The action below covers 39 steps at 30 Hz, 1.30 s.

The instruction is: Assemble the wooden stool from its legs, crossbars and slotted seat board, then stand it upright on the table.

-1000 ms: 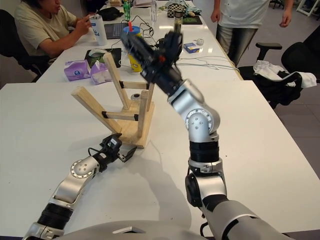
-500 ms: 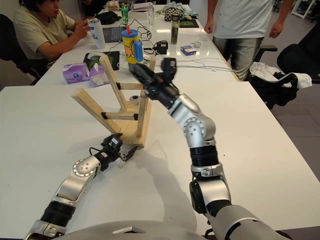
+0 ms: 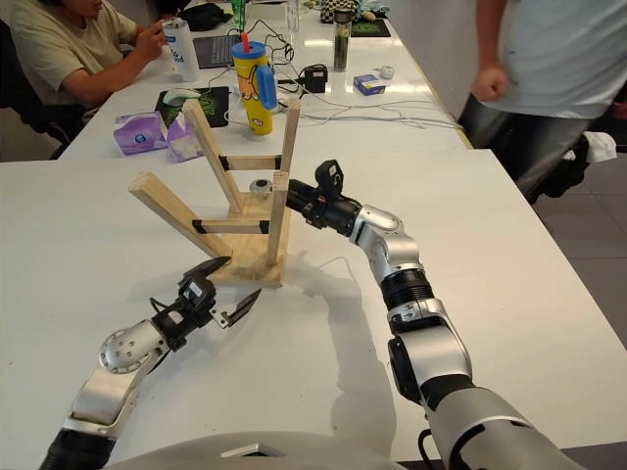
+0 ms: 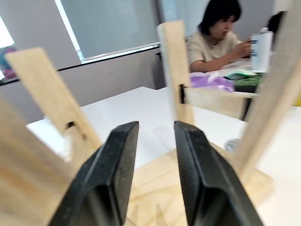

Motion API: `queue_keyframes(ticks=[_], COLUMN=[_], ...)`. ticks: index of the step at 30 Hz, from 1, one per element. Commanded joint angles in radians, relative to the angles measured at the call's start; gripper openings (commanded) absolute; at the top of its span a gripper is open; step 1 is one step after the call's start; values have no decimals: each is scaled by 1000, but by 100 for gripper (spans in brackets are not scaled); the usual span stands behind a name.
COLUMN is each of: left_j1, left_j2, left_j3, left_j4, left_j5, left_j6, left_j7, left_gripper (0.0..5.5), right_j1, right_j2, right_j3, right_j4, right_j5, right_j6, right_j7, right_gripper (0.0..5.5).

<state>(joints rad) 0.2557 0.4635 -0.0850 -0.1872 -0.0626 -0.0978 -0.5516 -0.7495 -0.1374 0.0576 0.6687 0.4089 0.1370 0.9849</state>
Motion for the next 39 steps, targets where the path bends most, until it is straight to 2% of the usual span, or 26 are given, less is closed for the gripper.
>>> queue_keyframes(ticks=[1,4,9,14,17,20,24,30,33,36,39], left_j1=[85,74,0,-60,-82,-63,-2,134,186,230,246], left_j2=[43,37,21,-38,-70,-100,-148,-200,-199,-191,-177], left_j3=[87,119,105,55,41,35,46,77,92,109,102], left_j4=[160,230,322,331,308,252,144,-48,-95,-130,-128], left_j5=[78,91,154,175,176,184,192,203,212,214,226], left_j6=[-102,-124,-85,-8,29,71,163,267,290,302,302], left_j7=[81,128,203,248,275,313,383,462,474,475,458], left_gripper=[474,474,474,474,474,474,474,474,474,474,474], right_j1=[0,31,100,188,245,344,580,804,869,908,836], right_j2=[11,22,65,127,145,163,138,-35,-105,-165,-211], right_j3=[34,77,181,262,280,245,174,94,8,-68,-90], right_j4=[-57,-116,-249,-345,-375,-459,-785,-1087,-1082,-999,-805], right_j5=[-5,-19,-36,-83,-144,-148,-29,65,50,7,-99], right_j6=[-8,8,59,80,85,167,366,564,537,473,341], right_j7=[113,159,186,95,-39,-202,-346,-374,-393,-409,-446], right_gripper=[139,139,139,139,139,139,139,44,6,2,2])
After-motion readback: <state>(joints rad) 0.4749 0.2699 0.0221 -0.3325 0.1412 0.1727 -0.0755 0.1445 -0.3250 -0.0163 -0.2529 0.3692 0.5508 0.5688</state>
